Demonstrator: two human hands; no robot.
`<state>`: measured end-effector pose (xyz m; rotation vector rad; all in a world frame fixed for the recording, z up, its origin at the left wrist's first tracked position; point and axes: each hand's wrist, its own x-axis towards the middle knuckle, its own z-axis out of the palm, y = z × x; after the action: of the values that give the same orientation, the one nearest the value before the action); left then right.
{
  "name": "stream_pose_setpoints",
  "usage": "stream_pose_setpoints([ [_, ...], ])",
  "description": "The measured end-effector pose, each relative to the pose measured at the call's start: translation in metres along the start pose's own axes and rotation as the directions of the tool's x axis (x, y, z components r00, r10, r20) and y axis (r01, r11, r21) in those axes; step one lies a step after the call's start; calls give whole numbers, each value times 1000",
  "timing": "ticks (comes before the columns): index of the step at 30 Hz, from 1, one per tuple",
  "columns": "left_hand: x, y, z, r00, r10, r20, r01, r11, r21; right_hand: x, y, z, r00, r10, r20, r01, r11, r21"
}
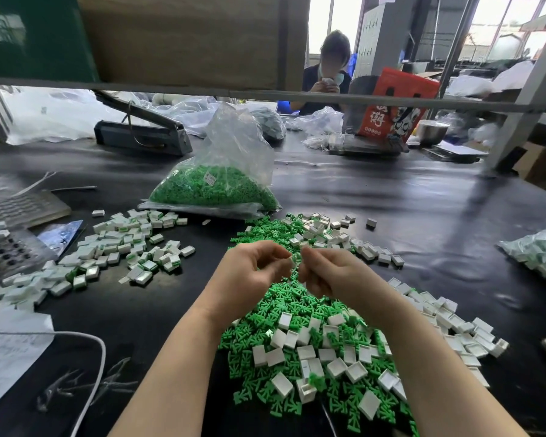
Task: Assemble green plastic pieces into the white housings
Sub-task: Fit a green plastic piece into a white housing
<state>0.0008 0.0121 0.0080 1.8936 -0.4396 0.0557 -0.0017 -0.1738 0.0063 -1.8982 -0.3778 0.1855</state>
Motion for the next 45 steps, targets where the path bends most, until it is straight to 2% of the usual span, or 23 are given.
stream_pose_setpoints([
  [2,2,2,3,997,11,-82,-14,999,-36,2,-1,2,997,78,3,-77,985,155],
  [4,4,6,7,992,34,-123,-39,998,-41,4,-1,8,990,124,63,-137,954,268],
  [7,4,9,10,992,31,-121,-42,995,-87,7,-1,18,988,100,119,-140,899,415],
  [10,3,11,10,992,17,-123,-31,993,-113,7,-3,24,989,101,108,-146,788,598],
  [13,2,11,10,993,14,-119,-32,988,-149,6,-7,25,992,82,91,-122,717,686],
  [20,4,10,11,993,4,-120,-27,981,-190,3,-8,27,993,52,104,-113,639,761],
  [33,6,11,12,991,14,-134,-45,973,-228,9,0,34,997,-37,71,-35,594,804],
  [38,5,11,11,994,-16,-110,-17,956,-291,8,-2,31,993,-18,118,-84,599,796],
  [41,4,13,11,996,-4,-88,-23,954,-299,8,-3,31,995,-18,99,-68,602,796],
  [45,2,14,11,995,10,-97,-38,955,-295,7,-5,29,995,-26,92,-51,673,738],
])
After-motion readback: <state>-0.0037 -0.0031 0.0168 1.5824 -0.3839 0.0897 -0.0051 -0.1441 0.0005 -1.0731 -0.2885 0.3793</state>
